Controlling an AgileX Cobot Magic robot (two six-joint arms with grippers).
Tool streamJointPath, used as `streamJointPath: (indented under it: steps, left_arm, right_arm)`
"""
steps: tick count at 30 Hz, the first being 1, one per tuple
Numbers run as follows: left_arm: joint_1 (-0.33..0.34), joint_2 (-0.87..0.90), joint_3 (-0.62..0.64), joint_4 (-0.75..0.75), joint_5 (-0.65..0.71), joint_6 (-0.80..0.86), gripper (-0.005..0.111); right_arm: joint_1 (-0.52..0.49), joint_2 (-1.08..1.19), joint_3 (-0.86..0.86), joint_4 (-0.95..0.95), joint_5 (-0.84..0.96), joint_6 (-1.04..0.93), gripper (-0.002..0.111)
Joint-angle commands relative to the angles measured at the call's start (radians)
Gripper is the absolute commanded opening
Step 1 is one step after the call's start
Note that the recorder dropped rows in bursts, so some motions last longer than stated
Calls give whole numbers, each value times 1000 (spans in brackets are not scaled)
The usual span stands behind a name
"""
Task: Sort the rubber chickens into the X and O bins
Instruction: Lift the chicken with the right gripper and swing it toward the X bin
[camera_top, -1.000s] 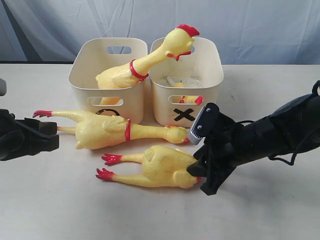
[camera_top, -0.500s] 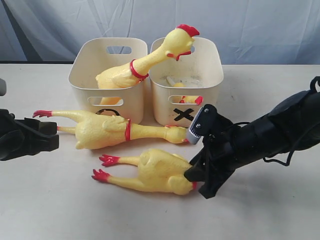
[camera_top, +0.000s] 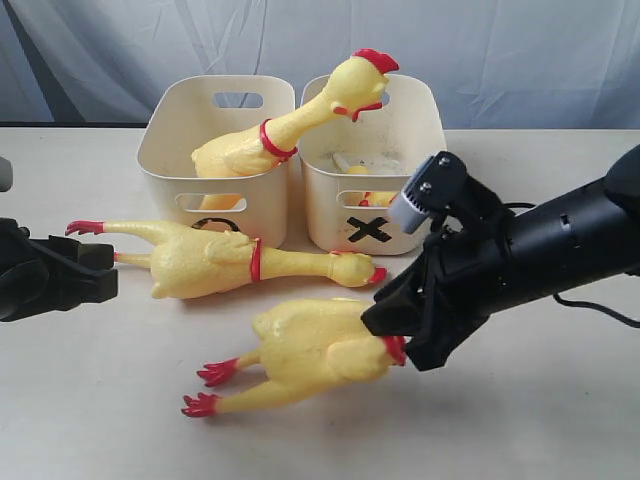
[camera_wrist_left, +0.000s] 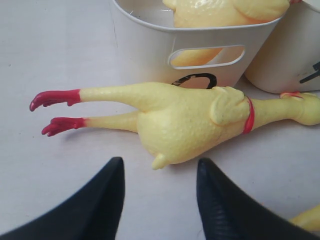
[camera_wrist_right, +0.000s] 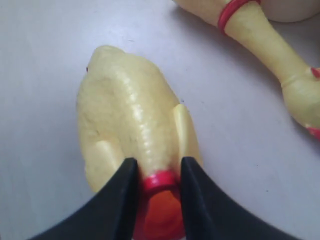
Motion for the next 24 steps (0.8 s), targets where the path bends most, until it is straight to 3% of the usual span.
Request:
streamJointPath:
  steps: [1, 11, 19, 24]
  left_arm:
    - [4, 6, -5, -9, -12, -2, 44]
    - [4, 6, -5, -9, -12, -2, 44]
    - [4, 6, -5, -9, -12, -2, 44]
    - [4, 6, -5, -9, -12, -2, 44]
  right_arm:
    - [0, -119, -1, -63, 18, 122, -1]
    - [0, -311, -1, -304, -119, 395, -1]
    - [-2, -458, -1, -387, -131, 541, -1]
    - [-2, -554, -1, -609, -175, 792, -1]
